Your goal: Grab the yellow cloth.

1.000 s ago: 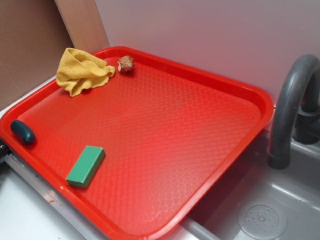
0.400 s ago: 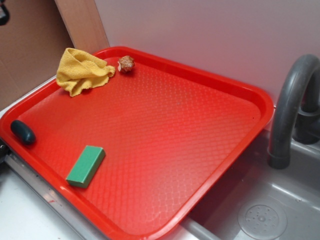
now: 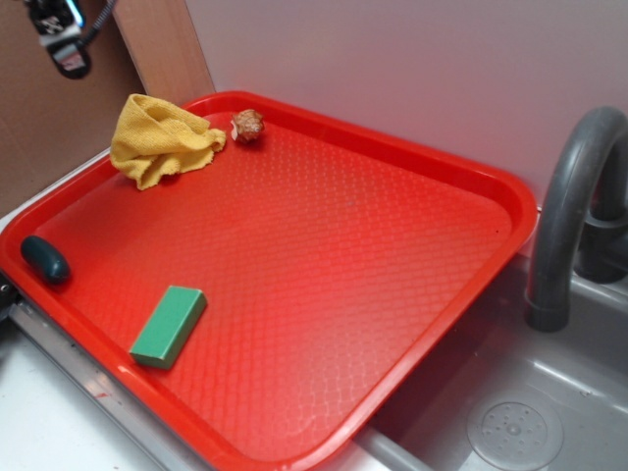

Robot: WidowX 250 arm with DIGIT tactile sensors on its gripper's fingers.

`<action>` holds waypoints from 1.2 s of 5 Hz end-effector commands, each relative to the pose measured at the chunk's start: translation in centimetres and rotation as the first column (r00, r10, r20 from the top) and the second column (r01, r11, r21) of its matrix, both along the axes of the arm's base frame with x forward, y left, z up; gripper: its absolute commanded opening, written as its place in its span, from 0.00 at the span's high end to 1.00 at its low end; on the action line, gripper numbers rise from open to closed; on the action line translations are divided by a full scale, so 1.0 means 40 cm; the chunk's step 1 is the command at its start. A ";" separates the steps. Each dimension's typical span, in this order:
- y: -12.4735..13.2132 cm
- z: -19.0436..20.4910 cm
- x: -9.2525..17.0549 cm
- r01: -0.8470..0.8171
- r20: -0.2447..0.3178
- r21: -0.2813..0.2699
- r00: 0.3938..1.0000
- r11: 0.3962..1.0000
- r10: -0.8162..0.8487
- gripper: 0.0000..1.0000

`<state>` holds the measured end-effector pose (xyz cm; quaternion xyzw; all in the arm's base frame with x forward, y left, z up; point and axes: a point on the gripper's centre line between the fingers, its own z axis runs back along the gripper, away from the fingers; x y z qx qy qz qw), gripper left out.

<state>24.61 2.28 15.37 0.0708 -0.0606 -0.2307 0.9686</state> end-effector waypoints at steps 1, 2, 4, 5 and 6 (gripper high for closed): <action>0.052 -0.102 0.064 -0.016 -0.017 0.055 1.000 0.998 0.016 0.00; 0.016 -0.167 0.073 0.018 -0.071 0.063 0.997 0.998 -0.013 0.00; -0.016 -0.272 0.090 0.035 -0.180 0.092 0.983 0.995 -0.017 0.00; -0.016 -0.285 0.094 -0.007 -0.199 0.164 0.979 0.986 0.040 0.43; -0.023 -0.261 0.088 -0.002 -0.212 0.177 0.977 0.984 0.041 1.00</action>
